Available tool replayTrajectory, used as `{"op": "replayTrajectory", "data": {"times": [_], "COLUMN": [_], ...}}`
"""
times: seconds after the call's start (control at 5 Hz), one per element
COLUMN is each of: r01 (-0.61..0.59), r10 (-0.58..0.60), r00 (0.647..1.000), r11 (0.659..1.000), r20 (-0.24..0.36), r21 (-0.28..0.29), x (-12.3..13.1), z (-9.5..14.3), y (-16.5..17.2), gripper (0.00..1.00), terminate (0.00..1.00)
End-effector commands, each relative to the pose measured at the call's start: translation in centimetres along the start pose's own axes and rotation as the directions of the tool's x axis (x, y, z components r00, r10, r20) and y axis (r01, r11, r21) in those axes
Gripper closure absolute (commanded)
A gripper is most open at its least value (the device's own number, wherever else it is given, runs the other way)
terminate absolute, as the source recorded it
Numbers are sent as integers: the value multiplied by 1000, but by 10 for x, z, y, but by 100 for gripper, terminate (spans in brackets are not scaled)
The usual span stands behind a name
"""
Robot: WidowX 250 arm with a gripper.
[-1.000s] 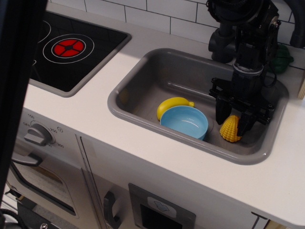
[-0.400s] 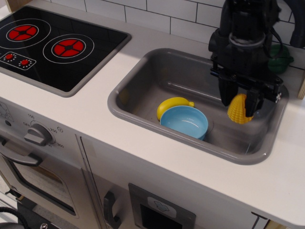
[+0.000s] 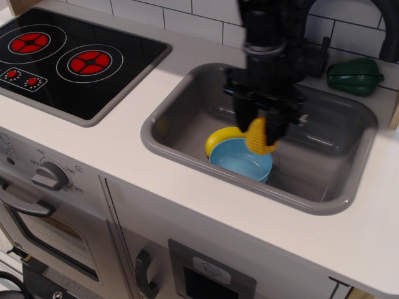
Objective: Put corn in bowl sink
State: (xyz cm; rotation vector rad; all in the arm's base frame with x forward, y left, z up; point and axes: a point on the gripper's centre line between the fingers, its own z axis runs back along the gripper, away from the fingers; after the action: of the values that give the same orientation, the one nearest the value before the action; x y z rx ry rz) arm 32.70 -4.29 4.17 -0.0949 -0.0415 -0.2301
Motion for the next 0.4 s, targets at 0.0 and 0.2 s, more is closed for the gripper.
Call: {"op": "replayTrajectory", "data": {"times": [0.0,0.2], "r01": [16,15], "r10": [-14,-15], "r00": [998,999], "r11": [1000,1000], "r20": [68,45], "r21": [-21,-12], "x": [-8,-10], "z": [27,10], "y": [33,39], "gripper": [100,100], "terminate": [0,0]}}
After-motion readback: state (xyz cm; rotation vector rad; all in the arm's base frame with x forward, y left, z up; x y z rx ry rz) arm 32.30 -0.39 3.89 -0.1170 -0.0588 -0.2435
